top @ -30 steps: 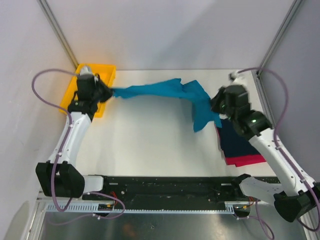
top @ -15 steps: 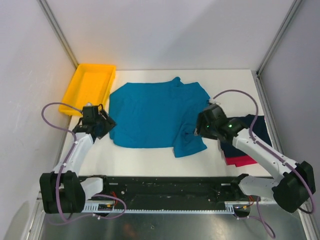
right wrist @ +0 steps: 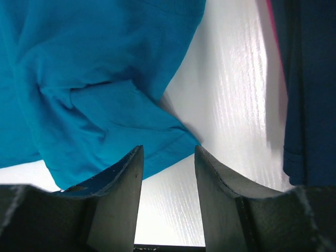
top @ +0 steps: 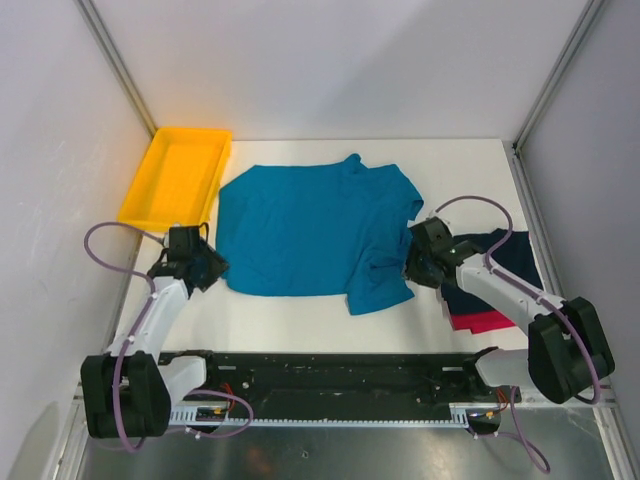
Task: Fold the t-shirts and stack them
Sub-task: Flatten out the tshirt, then grap the side of the flattened tshirt closest away from the robot with both arms
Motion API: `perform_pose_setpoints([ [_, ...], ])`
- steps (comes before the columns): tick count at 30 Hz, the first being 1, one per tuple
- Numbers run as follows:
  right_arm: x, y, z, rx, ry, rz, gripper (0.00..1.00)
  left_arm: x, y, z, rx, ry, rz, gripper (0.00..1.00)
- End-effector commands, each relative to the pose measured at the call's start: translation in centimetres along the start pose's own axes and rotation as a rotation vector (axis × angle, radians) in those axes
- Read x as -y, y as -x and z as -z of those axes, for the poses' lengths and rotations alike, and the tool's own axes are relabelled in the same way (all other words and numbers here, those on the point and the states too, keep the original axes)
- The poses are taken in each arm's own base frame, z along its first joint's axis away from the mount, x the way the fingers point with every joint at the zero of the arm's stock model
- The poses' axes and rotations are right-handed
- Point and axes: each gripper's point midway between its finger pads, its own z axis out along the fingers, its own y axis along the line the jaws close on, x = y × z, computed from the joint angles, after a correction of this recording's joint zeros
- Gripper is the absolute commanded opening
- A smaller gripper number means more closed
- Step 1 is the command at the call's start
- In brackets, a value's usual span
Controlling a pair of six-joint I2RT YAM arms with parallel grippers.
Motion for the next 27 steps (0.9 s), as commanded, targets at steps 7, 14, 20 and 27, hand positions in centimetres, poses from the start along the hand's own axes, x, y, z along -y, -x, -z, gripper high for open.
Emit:
perform_pose_setpoints([
  [7,0.0,-2.1,-1.7,-0.016,0.033,0.011,0.48,-0.6,-0.5,-2.4,-0.05,0.066,0.053,0.49],
  [14,-0.3,-4.1,-2.8,-0.052,0.018,0.055,0.49,0.2,0.6,-3.9,-0.038,0.08,0.061,0.47],
  [20,0.1,-5.7,-3.4,-0.064,-0.048,0.087,0.48,0.1,2.3,-5.1,0.005,0.127,0.037,0.29],
  [27,1.2,-6.3,-3.1,-0.071,-0.105,0.099,0.24,1.3,7.1,-3.4,0.147,0.145,-0.045,0.01],
])
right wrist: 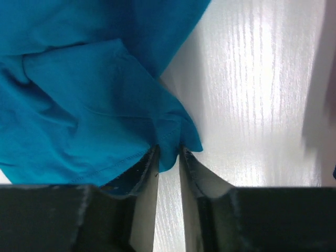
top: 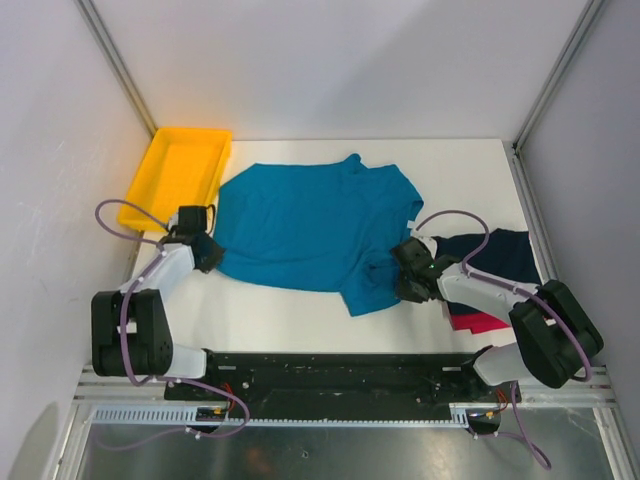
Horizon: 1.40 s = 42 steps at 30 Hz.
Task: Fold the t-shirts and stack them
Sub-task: Grap the side of the flattened tshirt closest away from the robot with both arms
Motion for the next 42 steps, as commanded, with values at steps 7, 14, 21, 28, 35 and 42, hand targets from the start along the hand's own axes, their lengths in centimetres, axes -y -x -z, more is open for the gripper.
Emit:
perform_pose_setpoints([
  [7,2.0,0.1,3.2,0.011,-0.023,-0.049,0.0,0.9,6.8,4.5,0.221,0.009,-0.118,0.17],
  [14,1.2,-0.9,9.2,0.036,0.14,-0.127,0.0,-0.2,2.8,4.0,0.111,-0.026,-0.085,0.57],
  [21,2.9,-0.2,10.5,0.084,0.12,-0.164,0.0,-2.2,-1.6,2.6,-0.004,-0.01,-0.009,0.45],
  [28,2.4,3.1,9.7,0.103,0.136,-0.167,0.0,-1.9,-1.5,1.0,-0.023,0.011,-0.018,0.5],
  [35,2.1,4.9,9.8,0.126,0.135,-0.159,0.0,0.3,0.6,-0.9,-0.021,0.013,-0.026,0.2],
  [42,3.1,5.1,9.8,0.132,0.109,-0.164,0.0,5.6,4.2,-1.0,0.017,-0.075,-0.164,0.1],
])
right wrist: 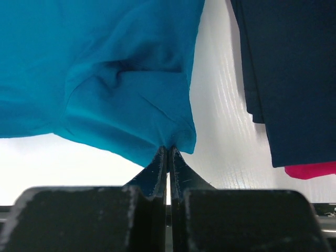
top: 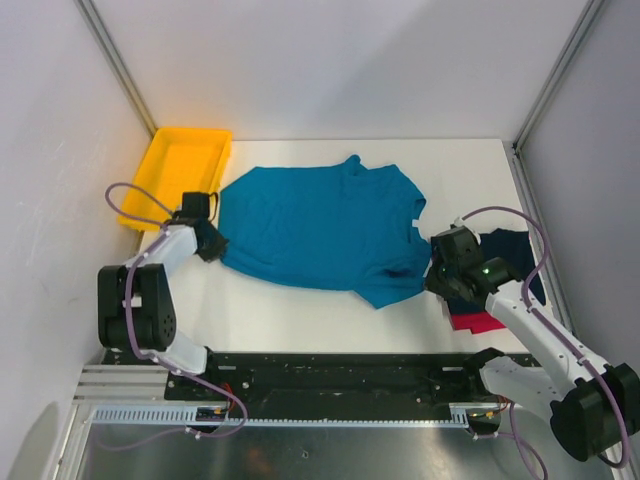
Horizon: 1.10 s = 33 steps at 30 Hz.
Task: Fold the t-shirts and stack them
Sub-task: Grap the side of the flattened tshirt closest away from the robot with both arms
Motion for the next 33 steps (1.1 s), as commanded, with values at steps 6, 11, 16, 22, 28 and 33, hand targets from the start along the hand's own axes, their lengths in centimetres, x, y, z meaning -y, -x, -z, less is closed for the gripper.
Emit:
perform_pose_setpoints([
  [6,0.3,1.9,0.4,0.041,-0.008,0.008,0.0,7.1,1.6,-1.2,-0.029,-0.122,-0.259,0.51],
  [11,0.7,2.1,0.1,0.036,-0.025,0.007,0.0,5.9,1.8,0.0,0.008,-0.103,-0.216,0.53],
  [16,0.9,2.1,0.0,0.035,-0.033,0.009,0.0,3.8,2.4,1.5,0.056,-0.082,-0.123,0.49],
  [22,1.0,2.1,-0.1,0.034,-0.04,0.014,0.0,2.5,1.4,1.9,0.05,-0.072,-0.052,0.45],
  [28,1.0,2.1,-0.1,0.033,-0.04,0.015,0.0,2.8,1.0,1.1,0.021,-0.064,-0.016,0.42],
  [33,1.1,2.0,-0.1,0.031,-0.042,0.015,0.0,1.2,1.8,1.3,0.055,-0.024,0.058,0.39],
])
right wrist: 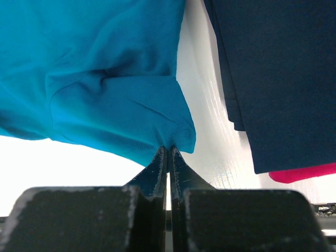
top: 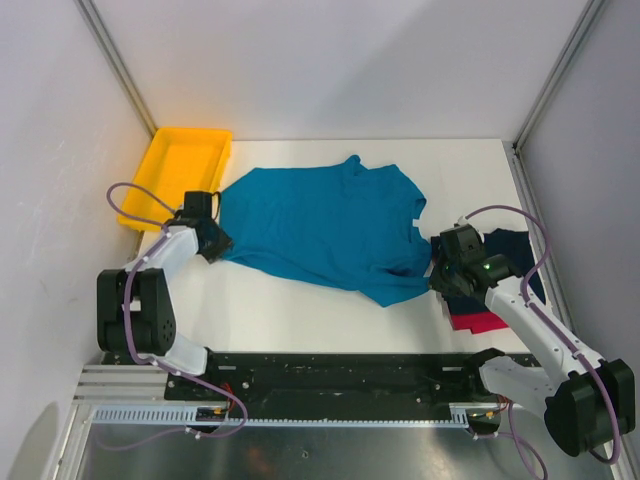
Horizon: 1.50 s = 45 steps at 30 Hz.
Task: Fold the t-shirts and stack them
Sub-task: Grap the side of the flattened tshirt closest away from the robot with both arms
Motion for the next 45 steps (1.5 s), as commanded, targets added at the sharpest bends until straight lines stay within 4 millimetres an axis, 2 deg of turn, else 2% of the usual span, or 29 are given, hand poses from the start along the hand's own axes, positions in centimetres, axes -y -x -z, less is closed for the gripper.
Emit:
perform_pose_setpoints([
  [1,-0.4,1.3,0.6,0.035,0.009,0.014,0.0,-1.6,1.2,0.5,0.058,0.044,0.098,0.38],
  [8,-0.5,1.2,0.6,0.033,0.014,0.015,0.0,-5.3,1.5,2.1,0.131,0.117,0.206,0.38],
  [14,-0.5,1.0,0.7,0.03,0.019,0.014,0.0,-7.2,-0.3,1.8,0.097,0.147,0.246,0.38],
  [18,-0.6,0.7,0.7,0.023,0.029,0.011,0.0,-8.1,-1.8,1.5,0.073,0.166,0.267,0.32],
  [23,-0.8,-0.1,0.7,0.008,0.039,0.012,0.0,-9.4,-2.7,2.3,0.091,0.186,0.284,0.29],
  [31,-1.3,-1.5,0.6,-0.009,0.057,0.035,0.0,-11.0,-4.2,4.7,0.118,0.191,0.286,0.33],
  [41,-1.9,-2.4,0.2,-0.035,0.116,0.066,0.0,-10.9,-7.3,3.5,-0.009,0.196,0.365,0.35],
  [45,-2.3,-2.4,0.1,-0.036,0.134,0.077,0.0,-11.2,-8.0,3.1,-0.028,0.216,0.392,0.35],
])
